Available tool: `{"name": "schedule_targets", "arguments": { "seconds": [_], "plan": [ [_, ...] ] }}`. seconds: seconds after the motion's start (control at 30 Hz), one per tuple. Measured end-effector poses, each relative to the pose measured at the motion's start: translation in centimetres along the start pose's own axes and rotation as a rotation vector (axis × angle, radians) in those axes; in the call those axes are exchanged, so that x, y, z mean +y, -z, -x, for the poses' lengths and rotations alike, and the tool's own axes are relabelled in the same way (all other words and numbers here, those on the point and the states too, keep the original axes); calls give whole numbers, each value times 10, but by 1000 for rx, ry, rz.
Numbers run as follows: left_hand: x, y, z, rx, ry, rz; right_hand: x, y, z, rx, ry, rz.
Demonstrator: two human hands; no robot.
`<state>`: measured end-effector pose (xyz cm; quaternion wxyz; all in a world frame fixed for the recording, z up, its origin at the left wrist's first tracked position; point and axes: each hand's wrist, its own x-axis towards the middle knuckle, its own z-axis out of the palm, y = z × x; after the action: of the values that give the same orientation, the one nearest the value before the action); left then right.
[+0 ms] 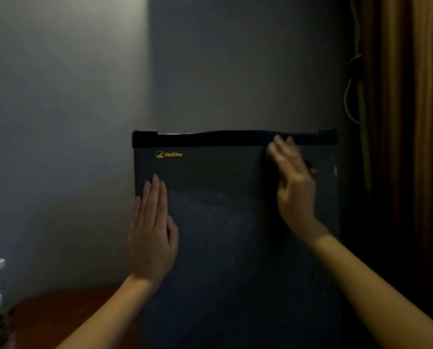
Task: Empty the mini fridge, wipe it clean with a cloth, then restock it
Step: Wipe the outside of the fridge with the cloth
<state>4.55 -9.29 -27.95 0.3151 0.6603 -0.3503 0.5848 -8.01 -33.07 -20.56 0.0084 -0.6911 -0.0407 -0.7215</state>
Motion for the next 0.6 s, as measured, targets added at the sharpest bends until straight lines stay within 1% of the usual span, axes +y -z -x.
{"name": "schedule_targets", "arguments": {
  "seconds": [0.07,0.1,0.13,0.17,0.2,0.27,0.3,0.33,0.4,0.5,0.53,0.6],
  "plan": [
    [0,1,0,-1,-6,2,4,9,24,-147,184,13],
    [0,1,0,-3,-9,3,13,19,32,-195,229,20],
    [1,1,0,-4,-11,3,25,29,36,-213,226,27],
    [1,1,0,-4,-10,2,38,37,37,-196,172,41],
    [1,2,0,-4,-10,1,49,43,34,-147,76,58],
    [2,1,0,1,-8,-3,62,43,15,14,-157,84],
    [1,1,0,2,-9,-7,61,38,4,82,-242,86],
    [1,0,0,2,-13,-10,55,32,-6,119,-281,71],
    [0,0,0,7,-16,-10,37,21,-14,105,-224,32],
    [-1,-1,0,14,-14,-4,23,22,16,-50,-12,19],
    [-1,-1,0,15,-16,1,26,27,29,-95,25,22],
    [0,-1,0,13,-19,1,40,39,47,-118,11,63]
  ]
}}
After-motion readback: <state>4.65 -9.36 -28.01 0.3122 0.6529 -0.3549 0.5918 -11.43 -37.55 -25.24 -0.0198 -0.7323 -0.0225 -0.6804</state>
